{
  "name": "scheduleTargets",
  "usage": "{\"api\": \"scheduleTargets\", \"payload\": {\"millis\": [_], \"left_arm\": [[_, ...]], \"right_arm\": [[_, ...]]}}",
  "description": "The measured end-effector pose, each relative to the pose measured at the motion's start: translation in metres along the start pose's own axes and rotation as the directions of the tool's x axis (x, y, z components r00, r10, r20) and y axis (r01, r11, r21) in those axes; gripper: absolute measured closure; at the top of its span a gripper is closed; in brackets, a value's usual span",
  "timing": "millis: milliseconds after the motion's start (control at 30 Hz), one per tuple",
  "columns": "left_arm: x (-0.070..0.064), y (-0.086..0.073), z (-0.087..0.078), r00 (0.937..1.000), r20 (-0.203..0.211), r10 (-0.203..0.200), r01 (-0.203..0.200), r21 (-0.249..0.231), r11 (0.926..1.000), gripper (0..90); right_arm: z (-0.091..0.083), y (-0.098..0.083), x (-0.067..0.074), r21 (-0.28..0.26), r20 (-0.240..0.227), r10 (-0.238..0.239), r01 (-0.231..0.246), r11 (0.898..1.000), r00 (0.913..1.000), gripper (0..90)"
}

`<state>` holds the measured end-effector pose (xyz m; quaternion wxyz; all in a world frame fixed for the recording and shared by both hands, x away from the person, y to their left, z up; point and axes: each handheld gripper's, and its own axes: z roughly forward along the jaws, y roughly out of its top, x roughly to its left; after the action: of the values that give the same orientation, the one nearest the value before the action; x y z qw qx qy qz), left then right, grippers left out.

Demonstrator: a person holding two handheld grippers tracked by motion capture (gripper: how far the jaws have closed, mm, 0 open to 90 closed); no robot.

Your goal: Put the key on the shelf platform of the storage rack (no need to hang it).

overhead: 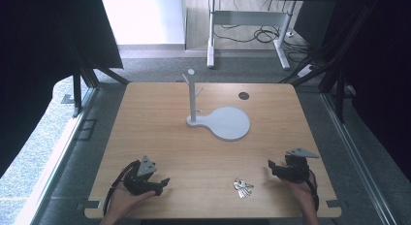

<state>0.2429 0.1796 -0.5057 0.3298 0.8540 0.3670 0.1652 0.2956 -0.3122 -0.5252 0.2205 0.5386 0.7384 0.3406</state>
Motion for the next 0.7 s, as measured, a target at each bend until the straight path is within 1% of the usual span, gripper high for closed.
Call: {"api": "scheduleTargets", "payload": {"millis": [233,433,500,600,700], "left_arm": [[0.0000,-0.0002,0.0006,1.0000,0.001,0.000,0.000,0.001,1.0000,23.6],[-0.0001,-0.0002,0.0011,1.0000,-0.003,-0.001,0.001,0.004,1.0000,23.6],[-0.0011,-0.0005,0.0016,1.0000,-0.003,-0.001,0.001,0.006,1.0000,23.6],[-0.0008,-0.0005,0.0004,1.0000,-0.005,0.000,0.000,0.007,1.0000,23.6],[0.0017,-0.0010,-0.0005,1.0000,-0.006,-0.005,0.005,0.003,1.0000,23.6]], "right_arm": [[-0.0022,0.0000,0.0019,-0.007,-0.009,-0.019,0.019,1.000,0.9998,27.5],[-0.0039,0.0003,0.0022,-0.018,-0.008,-0.024,0.024,1.000,0.9997,29.6],[-0.0061,0.0009,0.0022,-0.023,-0.016,-0.026,0.026,0.999,0.9995,29.8],[-0.0077,0.0008,0.0025,-0.025,-0.015,-0.025,0.025,0.999,0.9996,32.2],[-0.0093,0.0011,0.0021,-0.023,-0.017,-0.036,0.036,0.999,0.9992,33.6]]}}
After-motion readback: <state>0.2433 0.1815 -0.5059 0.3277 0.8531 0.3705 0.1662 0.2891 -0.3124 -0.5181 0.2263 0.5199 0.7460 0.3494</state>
